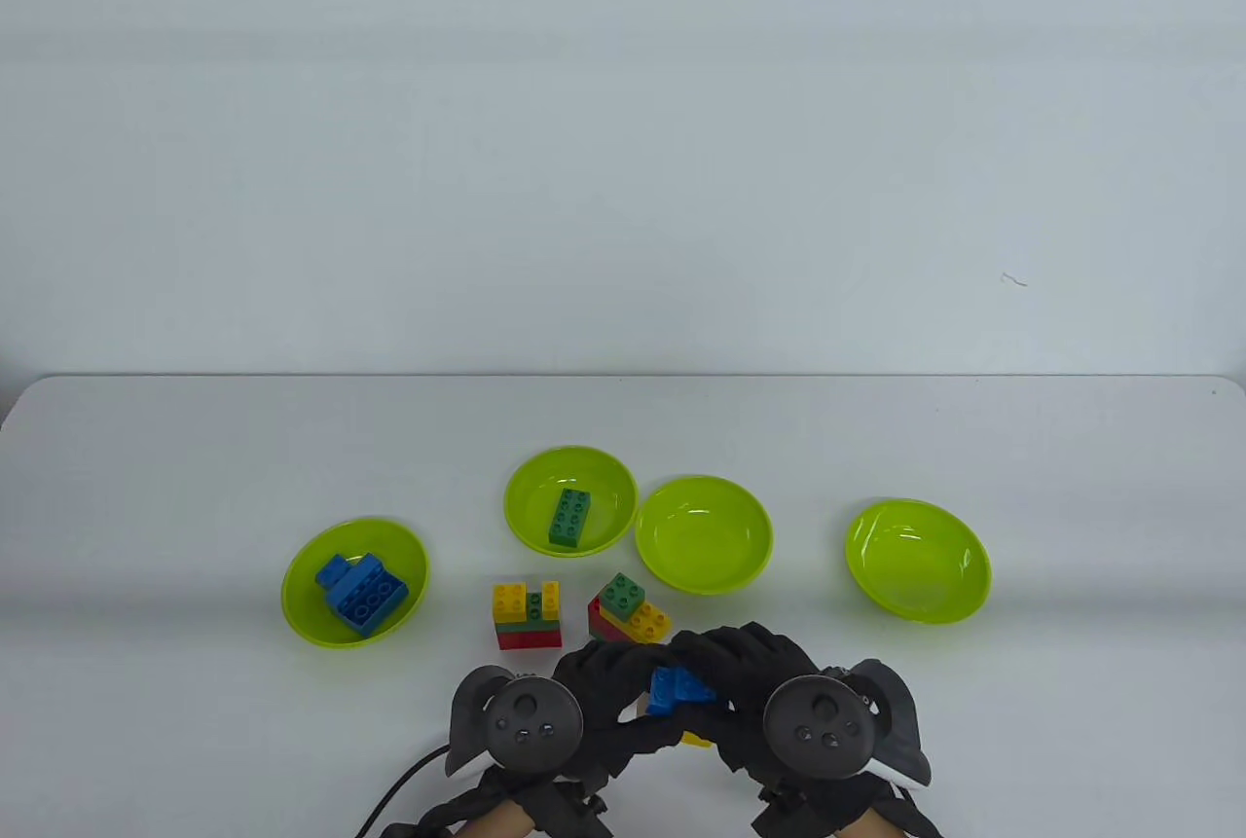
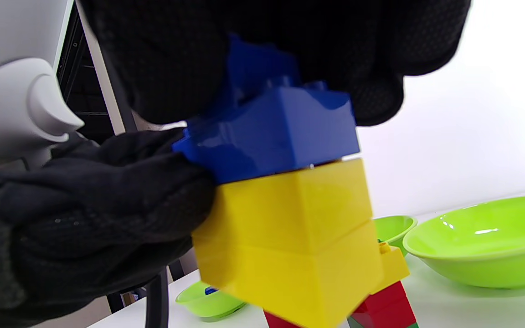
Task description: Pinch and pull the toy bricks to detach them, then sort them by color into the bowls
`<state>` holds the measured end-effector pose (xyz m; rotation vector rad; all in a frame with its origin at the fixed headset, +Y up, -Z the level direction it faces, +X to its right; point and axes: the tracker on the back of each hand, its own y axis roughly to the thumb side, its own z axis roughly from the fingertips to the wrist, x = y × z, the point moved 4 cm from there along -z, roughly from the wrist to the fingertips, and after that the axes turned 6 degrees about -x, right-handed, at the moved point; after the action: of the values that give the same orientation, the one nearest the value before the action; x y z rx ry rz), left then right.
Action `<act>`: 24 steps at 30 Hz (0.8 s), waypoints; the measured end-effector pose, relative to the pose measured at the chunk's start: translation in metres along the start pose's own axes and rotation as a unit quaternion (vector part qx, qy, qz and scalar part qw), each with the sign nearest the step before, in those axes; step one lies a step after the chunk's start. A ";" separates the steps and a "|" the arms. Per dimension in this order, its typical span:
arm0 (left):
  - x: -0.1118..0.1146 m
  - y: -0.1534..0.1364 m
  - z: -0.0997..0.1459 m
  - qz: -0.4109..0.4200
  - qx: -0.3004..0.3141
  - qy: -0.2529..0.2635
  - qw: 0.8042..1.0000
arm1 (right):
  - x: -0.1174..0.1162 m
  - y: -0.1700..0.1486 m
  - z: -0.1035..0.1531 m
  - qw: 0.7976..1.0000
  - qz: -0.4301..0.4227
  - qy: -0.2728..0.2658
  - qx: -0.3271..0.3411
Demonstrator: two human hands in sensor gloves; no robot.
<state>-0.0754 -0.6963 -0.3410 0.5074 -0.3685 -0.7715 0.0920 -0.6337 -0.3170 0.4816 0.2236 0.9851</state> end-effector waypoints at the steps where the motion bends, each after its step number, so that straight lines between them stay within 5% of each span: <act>1: 0.000 -0.001 0.000 0.011 -0.003 0.002 1.000 | -0.001 -0.004 0.000 1.000 -0.012 0.002 -0.005; 14: -0.023 -0.012 -0.001 0.094 -0.022 0.058 0.994 | -0.033 -0.049 0.006 0.963 -0.262 0.038 -0.047; 24: -0.022 -0.010 0.003 0.096 -0.014 0.047 0.994 | -0.042 -0.055 0.011 0.950 -0.305 -0.014 -0.070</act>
<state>-0.0973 -0.6873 -0.3474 0.4725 -0.3145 -0.5640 0.1149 -0.6979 -0.3354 0.2666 0.2557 0.3834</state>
